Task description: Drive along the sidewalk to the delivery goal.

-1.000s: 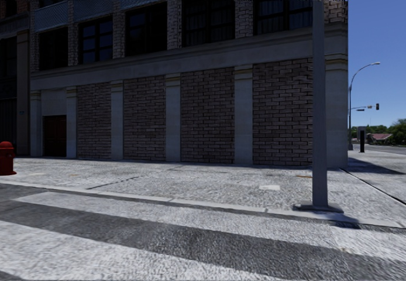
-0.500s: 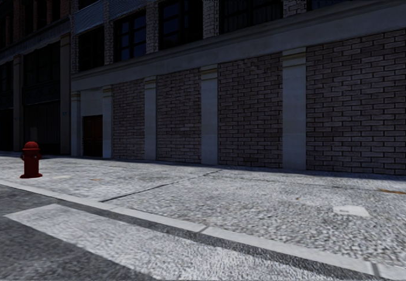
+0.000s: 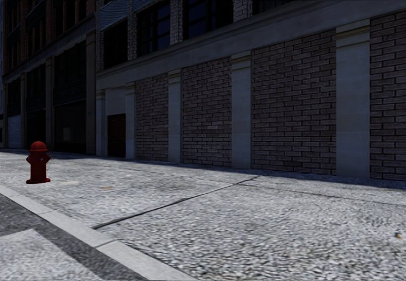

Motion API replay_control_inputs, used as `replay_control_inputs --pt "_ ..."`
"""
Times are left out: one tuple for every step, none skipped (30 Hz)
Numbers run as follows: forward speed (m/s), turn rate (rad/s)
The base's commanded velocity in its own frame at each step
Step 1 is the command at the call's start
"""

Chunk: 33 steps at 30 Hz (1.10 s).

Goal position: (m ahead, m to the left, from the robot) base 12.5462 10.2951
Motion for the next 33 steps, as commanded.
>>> replay_control_inputs --pt "2.00 0.00" --pt "2.00 0.00" --pt "2.00 0.00" --pt "2.00 0.00" --pt "2.00 0.07" --pt "2.00 0.22" --pt "2.00 0.22" --pt "2.00 0.33" --pt "2.00 0.38" --pt "2.00 0.40" --pt "2.00 0.40" --pt "2.00 0.40" --pt "2.00 0.40" --pt "2.00 0.40" --pt "2.00 0.40" --pt "2.00 0.40" --pt "2.00 0.40" --pt "2.00 0.40" --pt "2.00 0.40" --pt "2.00 0.40" --pt "2.00 0.40" --pt "2.00 0.40" --pt "2.00 0.40" --pt "2.00 0.40" --pt "2.00 0.40" --pt "2.00 0.40" --pt "2.00 0.40" --pt "2.00 0.40" --pt "2.00 0.40" --pt "2.00 0.40" --pt "2.00 0.40" --pt "2.00 0.40" --pt "2.00 0.40"
